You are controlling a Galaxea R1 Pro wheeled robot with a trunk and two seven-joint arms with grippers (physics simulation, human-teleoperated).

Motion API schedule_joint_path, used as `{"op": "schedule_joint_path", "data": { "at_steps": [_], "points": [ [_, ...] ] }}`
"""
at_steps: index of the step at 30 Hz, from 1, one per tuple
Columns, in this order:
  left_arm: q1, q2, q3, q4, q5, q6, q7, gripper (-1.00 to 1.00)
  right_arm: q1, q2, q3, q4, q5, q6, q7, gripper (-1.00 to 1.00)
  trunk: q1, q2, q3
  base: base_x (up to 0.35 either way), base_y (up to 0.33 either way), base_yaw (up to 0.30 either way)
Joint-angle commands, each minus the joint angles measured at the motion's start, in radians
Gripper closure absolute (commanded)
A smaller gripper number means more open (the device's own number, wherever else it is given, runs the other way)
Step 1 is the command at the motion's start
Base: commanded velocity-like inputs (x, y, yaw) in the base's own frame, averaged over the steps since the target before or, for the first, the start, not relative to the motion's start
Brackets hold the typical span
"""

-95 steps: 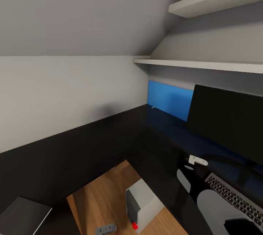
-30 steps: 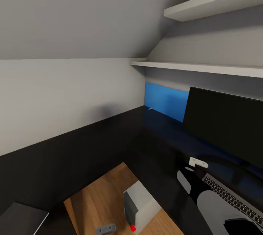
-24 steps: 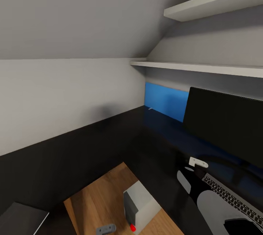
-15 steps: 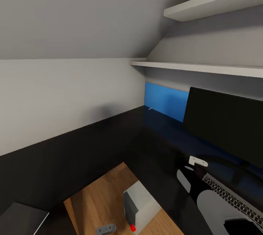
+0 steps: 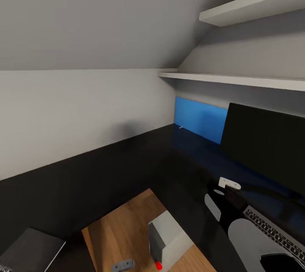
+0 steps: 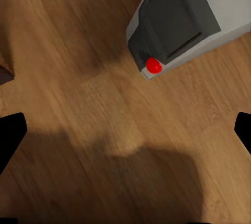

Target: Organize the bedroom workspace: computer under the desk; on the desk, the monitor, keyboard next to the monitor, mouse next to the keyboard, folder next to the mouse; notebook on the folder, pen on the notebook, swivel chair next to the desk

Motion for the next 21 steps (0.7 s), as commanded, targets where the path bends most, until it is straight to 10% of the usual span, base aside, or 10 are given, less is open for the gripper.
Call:
{"op": "schedule_joint_path", "data": {
  "at_steps": [1,21],
  "points": [
    [-0.001,0.001,-0.005,-0.002,0.004,0.002,0.008,-1.0,0.0,-0.002,0.008,-0.002,-0.007,0.0,-0.007,-1.0,0.0,-0.001,0.0,0.0,0.0,0.194],
    [-0.001,0.0,-0.007,0.0,0.005,0.002,0.008,-1.0,0.0,0.002,0.014,-0.003,-0.005,-0.006,-0.005,-1.0,0.0,-0.001,0.02,0.0,0.0,0.214]
  ]
}}
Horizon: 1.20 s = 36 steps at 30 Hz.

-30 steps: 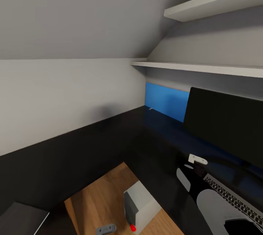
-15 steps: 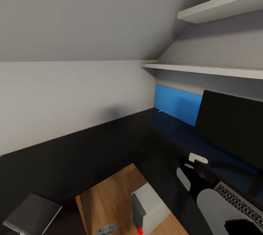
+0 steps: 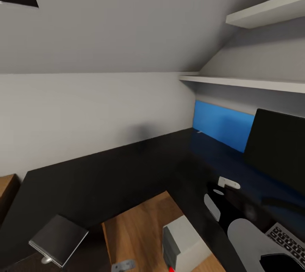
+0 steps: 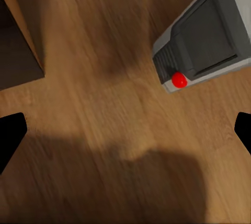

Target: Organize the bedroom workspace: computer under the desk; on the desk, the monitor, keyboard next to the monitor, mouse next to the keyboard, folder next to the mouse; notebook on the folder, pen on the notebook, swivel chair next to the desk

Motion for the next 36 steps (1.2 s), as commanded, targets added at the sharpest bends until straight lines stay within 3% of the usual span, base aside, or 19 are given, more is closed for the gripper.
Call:
{"op": "schedule_joint_path", "data": {
  "at_steps": [1,36],
  "points": [
    [-0.001,0.001,-0.005,-0.002,0.004,0.002,0.008,-1.0,0.0,-0.001,0.009,-0.001,-0.008,0.002,-0.007,-1.0,0.0,-0.001,0.0,0.0,0.0,0.239],
    [-0.001,0.002,-0.005,-0.002,0.003,0.002,0.007,-1.0,0.0,0.0,0.011,-0.003,-0.005,0.002,-0.005,-1.0,0.0,-0.001,0.007,0.0,0.0,0.269]
  ]
}}
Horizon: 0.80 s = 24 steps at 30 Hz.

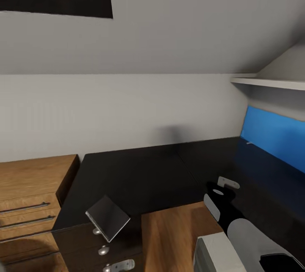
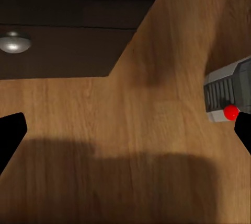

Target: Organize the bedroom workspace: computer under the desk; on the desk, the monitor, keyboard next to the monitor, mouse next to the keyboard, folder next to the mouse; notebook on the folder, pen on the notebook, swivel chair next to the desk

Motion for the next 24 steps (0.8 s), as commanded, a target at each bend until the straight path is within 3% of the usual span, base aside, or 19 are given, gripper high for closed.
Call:
{"op": "schedule_joint_path", "data": {
  "at_steps": [1,24],
  "points": [
    [-0.001,0.001,-0.006,-0.002,0.004,0.002,0.008,-1.0,0.0,-0.002,0.009,-0.002,-0.008,0.002,-0.008,-1.0,0.0,-0.001,-0.001,0.0,0.0,0.279],
    [-0.001,0.004,-0.006,-0.002,0.004,0.002,0.008,-1.0,0.0,-0.002,0.009,-0.002,-0.008,0.002,-0.008,-1.0,0.0,-0.001,-0.008,0.0,0.0,0.279]
  ]
}}
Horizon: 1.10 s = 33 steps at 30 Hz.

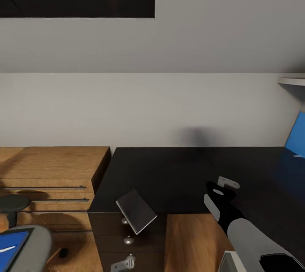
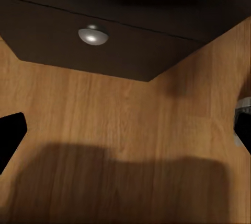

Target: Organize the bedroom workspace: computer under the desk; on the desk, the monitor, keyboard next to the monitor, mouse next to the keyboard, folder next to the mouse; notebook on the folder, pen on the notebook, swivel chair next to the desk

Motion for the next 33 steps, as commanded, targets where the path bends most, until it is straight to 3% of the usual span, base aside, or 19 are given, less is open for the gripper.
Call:
{"op": "schedule_joint_path", "data": {
  "at_steps": [1,33],
  "points": [
    [-0.001,0.001,-0.006,-0.002,0.005,0.002,0.009,-1.0,0.0,-0.001,0.009,-0.001,-0.008,0.002,-0.007,-1.0,0.0,-0.001,-0.002,0.0,0.0,0.279],
    [-0.001,0.0,-0.006,-0.002,0.005,0.002,0.009,-1.0,0.001,-0.001,0.009,-0.034,-0.009,0.011,-0.01,-1.0,0.0,-0.001,-0.013,0.0,0.0,0.279]
  ]
}}
